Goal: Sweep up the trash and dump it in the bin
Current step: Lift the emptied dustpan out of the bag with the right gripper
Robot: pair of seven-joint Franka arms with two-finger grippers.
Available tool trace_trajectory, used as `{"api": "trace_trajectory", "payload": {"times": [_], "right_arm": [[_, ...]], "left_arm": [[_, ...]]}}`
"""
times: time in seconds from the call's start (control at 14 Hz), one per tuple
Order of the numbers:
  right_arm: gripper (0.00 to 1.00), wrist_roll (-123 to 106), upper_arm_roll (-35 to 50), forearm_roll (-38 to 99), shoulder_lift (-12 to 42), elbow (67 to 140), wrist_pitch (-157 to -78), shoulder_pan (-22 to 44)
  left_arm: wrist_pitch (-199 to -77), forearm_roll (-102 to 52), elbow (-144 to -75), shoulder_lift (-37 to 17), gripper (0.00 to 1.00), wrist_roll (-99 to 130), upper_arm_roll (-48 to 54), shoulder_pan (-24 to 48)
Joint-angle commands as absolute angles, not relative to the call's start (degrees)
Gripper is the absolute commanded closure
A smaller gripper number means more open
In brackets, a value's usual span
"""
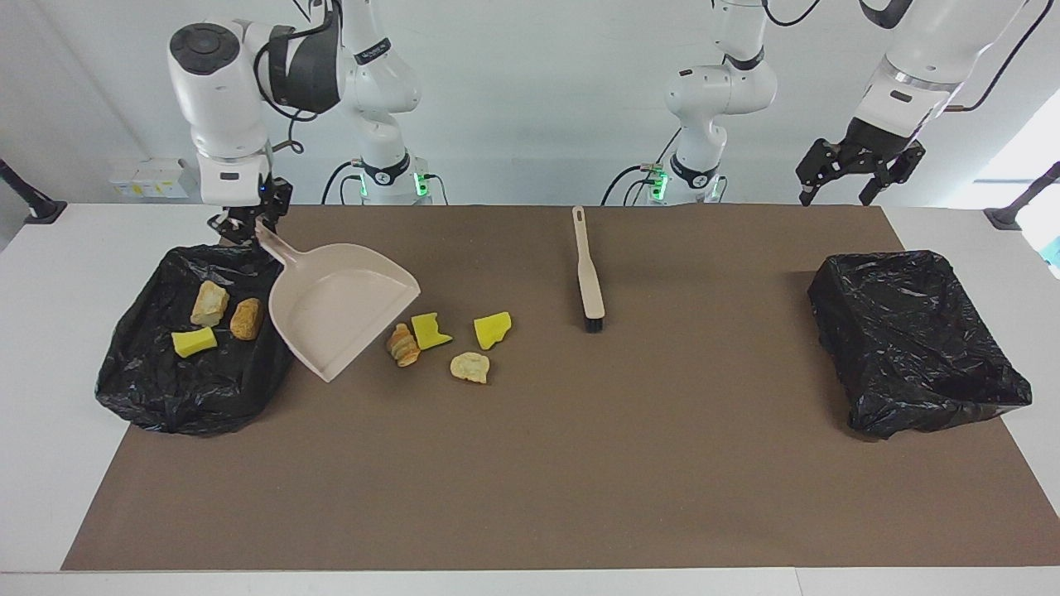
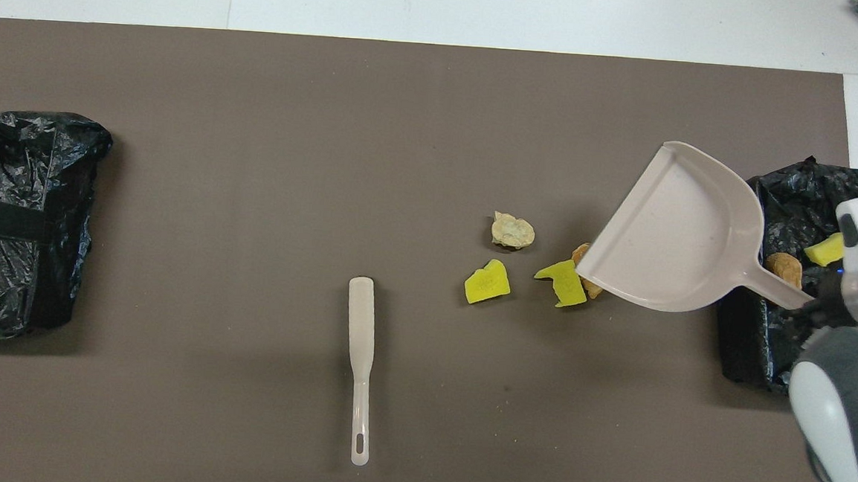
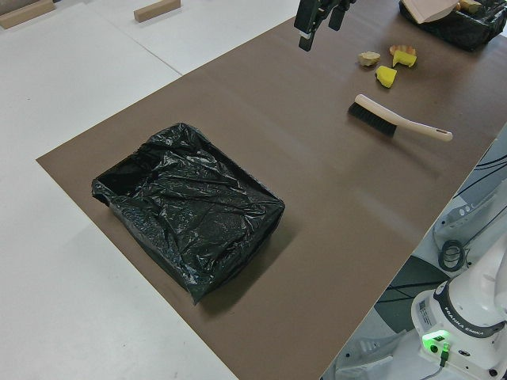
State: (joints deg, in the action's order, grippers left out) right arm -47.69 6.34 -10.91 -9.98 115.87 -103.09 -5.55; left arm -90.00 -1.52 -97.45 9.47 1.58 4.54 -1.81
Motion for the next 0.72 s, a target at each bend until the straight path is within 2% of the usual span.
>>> {"api": "trace_trajectory", "payload": {"times": [0.0,0.29,0.64], "right_arm": [[1.0,-37.83,6.5,-5.12,-7.92,114.87,-103.18,-3.61],[1.0,-21.22,6.77,-3.25,-2.39,111.72,-105.37,2.97],[1.0,-3.9,6.85,-3.16,4.82,107.06,-111.87,9.91]], "left_arm": [[-88.77,-2.02,-97.73,10.37,0.0,2.99,4.22,-1.49],[-89.03,-2.11,-98.09,10.63,0.0,2.37,4.22,-2.2],[-88.77,-1.85,-97.21,10.2,0.0,2.9,3.61,-2.37]]}}
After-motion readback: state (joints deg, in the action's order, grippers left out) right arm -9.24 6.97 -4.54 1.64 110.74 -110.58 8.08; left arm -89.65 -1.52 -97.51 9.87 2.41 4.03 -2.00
